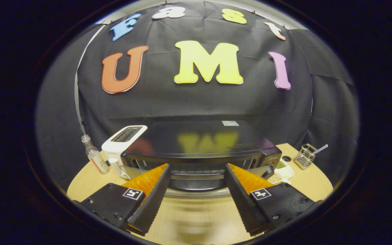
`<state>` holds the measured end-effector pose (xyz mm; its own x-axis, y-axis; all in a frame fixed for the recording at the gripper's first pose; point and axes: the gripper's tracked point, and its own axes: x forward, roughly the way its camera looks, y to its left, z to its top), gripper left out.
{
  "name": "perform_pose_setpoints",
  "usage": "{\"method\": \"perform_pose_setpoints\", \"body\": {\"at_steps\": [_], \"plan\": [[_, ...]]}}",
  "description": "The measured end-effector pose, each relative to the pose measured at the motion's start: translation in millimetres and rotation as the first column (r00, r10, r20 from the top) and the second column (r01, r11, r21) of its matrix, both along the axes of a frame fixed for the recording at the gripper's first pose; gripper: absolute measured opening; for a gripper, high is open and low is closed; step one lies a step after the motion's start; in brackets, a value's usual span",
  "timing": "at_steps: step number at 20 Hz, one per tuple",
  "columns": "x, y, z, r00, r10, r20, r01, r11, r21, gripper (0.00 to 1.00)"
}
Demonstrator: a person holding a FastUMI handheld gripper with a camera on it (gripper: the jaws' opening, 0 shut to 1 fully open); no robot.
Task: Open the toaster oven, put the food inside, and close the toaster oven door.
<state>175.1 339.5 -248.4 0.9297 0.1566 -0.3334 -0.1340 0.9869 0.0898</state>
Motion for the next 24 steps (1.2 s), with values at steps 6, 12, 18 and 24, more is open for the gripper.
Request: {"method": "perform_pose_setpoints", "body": {"at_steps": [6, 12, 18, 24], "plan": [[-37, -5, -20, 1.0, 0.019, -0.025, -0.019, 1.0, -0.005, 1.0], [-71, -10, -50, 0.999, 0.018, -0.035, -0.019, 0.999, -0.03, 1.0], [-98, -14, -90, 0.994, 0.029, -0.106, -0.032, 0.999, -0.028, 1.0], [-116, -16, -138, 0.972, 0.035, -0.233, -0.041, 0.999, -0.021, 1.0]]}}
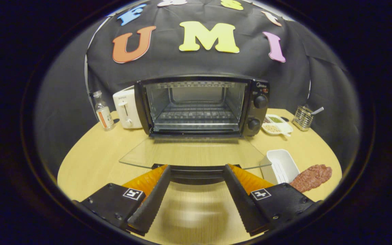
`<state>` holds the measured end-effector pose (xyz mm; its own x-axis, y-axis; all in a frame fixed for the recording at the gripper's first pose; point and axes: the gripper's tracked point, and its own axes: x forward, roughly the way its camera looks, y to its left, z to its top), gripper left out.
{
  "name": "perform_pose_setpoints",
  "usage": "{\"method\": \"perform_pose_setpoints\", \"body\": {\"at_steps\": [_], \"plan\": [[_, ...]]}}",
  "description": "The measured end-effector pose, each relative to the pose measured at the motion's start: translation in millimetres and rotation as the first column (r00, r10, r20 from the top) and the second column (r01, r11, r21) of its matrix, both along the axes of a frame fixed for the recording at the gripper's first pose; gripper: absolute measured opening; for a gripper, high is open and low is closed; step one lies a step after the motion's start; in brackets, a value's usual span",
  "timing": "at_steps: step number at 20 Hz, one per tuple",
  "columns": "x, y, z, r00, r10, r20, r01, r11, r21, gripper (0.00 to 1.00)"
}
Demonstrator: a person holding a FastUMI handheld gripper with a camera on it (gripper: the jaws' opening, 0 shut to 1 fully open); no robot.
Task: Open the toaster oven, put the food inside, and close the toaster oven door.
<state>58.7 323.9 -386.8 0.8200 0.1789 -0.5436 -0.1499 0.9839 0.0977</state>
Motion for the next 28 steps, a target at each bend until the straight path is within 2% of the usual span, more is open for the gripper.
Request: {"method": "perform_pose_setpoints", "body": {"at_steps": [3, 4, 8, 10, 13, 22, 28], "plan": [[-14, -6, -24, 0.992, 0.0, -0.127, 0.004, 1.0, 0.029, 1.0], [-15, -11, -12, 0.994, -0.007, -0.114, 0.016, 0.997, 0.082, 1.0], [10, -47, 92, 0.994, -0.069, 0.08, 0.059, 0.99, 0.129, 0.99], [21, -47, 129, 0.99, -0.009, 0.139, -0.004, 0.996, 0.095, 1.0], [30, -60, 171, 0.974, -0.028, 0.226, 0.002, 0.993, 0.116, 1.0], [30, -97, 171, 0.974, -0.061, 0.219, 0.04, 0.994, 0.098, 1.0], [23, -159, 165, 0.971, -0.097, 0.22, 0.086, 0.995, 0.057, 1.0]]}}
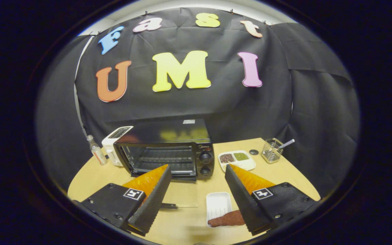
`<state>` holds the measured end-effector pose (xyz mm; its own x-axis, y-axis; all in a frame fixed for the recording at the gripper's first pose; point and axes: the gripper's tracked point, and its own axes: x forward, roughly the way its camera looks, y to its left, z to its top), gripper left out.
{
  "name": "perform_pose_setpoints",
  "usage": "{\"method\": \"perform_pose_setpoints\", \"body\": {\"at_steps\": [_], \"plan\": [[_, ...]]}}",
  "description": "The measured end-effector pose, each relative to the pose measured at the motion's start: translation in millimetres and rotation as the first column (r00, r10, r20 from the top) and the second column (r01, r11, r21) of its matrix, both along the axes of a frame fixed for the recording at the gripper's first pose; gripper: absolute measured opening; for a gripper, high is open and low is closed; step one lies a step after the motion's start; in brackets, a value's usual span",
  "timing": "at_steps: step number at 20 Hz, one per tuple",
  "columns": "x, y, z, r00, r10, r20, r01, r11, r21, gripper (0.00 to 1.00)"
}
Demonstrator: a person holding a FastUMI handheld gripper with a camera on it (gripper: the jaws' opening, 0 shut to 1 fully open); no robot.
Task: Open the toaster oven, put the food inside, and close the toaster oven door.
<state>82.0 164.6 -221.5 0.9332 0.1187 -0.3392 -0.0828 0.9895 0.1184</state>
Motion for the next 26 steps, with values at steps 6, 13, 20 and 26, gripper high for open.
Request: {"method": "perform_pose_setpoints", "body": {"at_steps": [6, 13, 20, 26], "plan": [[-18, -77, -37, 0.995, -0.066, -0.081, 0.064, 0.998, -0.029, 1.0], [-47, -101, -130, 0.952, 0.026, -0.304, -0.006, 0.998, 0.066, 0.95], [-51, -90, -158, 0.885, 0.178, -0.431, -0.015, 0.935, 0.355, 0.47], [-47, -89, -148, 0.846, 0.278, -0.455, 0.028, 0.829, 0.558, 0.16]]}}
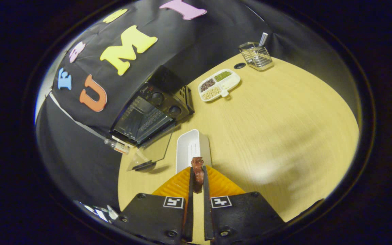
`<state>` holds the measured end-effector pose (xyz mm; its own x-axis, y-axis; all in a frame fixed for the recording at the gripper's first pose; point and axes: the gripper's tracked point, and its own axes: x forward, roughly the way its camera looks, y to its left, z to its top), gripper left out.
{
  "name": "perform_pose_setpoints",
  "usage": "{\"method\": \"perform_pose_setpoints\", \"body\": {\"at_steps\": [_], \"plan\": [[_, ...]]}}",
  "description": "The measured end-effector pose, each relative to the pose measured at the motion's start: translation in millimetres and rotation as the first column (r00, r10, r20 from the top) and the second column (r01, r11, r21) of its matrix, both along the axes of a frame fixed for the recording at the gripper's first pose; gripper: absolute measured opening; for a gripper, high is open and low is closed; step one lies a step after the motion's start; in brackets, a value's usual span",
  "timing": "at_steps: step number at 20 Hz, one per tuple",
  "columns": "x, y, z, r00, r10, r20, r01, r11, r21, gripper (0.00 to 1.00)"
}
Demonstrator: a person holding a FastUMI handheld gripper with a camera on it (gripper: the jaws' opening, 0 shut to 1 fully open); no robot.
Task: Open the toaster oven, put the food inside, and close the toaster oven door.
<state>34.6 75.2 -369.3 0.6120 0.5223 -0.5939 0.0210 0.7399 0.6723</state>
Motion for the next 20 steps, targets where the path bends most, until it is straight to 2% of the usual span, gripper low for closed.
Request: {"method": "perform_pose_setpoints", "body": {"at_steps": [2, 10, 14, 20], "plan": [[-1, -2, 13, 1.0, 0.017, 0.026, -0.017, 1.0, -0.01, 0.13], [18, 21, 97, 0.983, 0.05, 0.176, -0.044, 0.998, -0.04, 0.12], [37, 60, 137, 0.966, 0.046, 0.253, -0.047, 0.999, -0.004, 0.12], [62, 138, 149, 0.96, -0.004, 0.279, -0.021, 0.996, 0.086, 0.12]]}}
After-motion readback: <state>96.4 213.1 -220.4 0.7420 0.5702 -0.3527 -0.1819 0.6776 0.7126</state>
